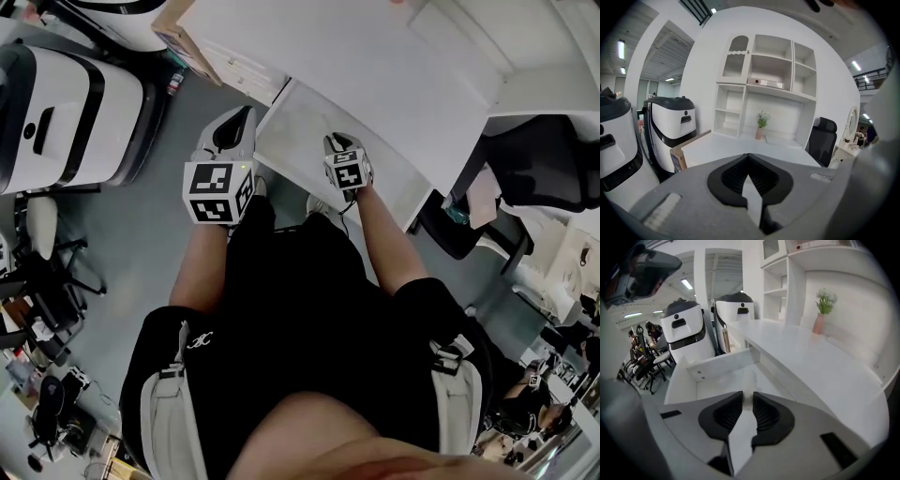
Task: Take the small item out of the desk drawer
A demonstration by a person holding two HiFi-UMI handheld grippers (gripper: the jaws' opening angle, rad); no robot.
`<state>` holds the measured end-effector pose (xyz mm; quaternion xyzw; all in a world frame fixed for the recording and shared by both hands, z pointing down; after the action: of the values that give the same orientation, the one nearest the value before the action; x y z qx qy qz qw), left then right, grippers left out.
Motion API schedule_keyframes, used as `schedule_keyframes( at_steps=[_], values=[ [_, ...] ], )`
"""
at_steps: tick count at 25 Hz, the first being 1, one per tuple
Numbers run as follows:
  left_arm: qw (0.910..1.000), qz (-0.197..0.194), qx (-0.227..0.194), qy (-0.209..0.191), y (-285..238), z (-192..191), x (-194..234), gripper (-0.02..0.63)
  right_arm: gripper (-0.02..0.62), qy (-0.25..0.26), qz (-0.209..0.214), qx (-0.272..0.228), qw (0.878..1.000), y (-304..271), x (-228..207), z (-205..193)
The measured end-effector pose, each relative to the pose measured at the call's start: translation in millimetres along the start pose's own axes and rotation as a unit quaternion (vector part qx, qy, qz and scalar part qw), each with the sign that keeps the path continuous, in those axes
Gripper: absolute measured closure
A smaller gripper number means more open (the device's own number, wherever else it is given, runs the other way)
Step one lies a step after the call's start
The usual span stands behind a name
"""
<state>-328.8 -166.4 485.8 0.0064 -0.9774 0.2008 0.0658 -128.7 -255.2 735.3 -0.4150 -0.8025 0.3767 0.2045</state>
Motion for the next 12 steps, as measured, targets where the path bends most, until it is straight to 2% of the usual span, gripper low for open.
schedule_keyframes(
  at_steps=[3,7,12],
  values=[
    [0.9999,-0.009,-0.01,-0.003,1,6,-5,0.594,0.529,0.004,0.007,-0.034,0.999,20,9,17],
    [0.9994,-0.022,-0.026,-0.009,1,18,-12,0.594,0.529,0.011,-0.005,-0.093,0.996,51,14,48],
    [0.9982,-0.038,-0.042,-0.019,-2,33,-22,0.594,0.529,0.017,-0.042,-0.183,0.982,99,4,96]
  ],
)
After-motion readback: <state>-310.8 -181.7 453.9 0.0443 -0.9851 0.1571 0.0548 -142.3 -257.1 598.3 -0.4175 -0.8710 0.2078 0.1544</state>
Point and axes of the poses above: the fingertips, and each gripper's own axes: y backward along the fingers, x to its left, z out of its top, the point moved 5 cm from there along y, backward along the fingers
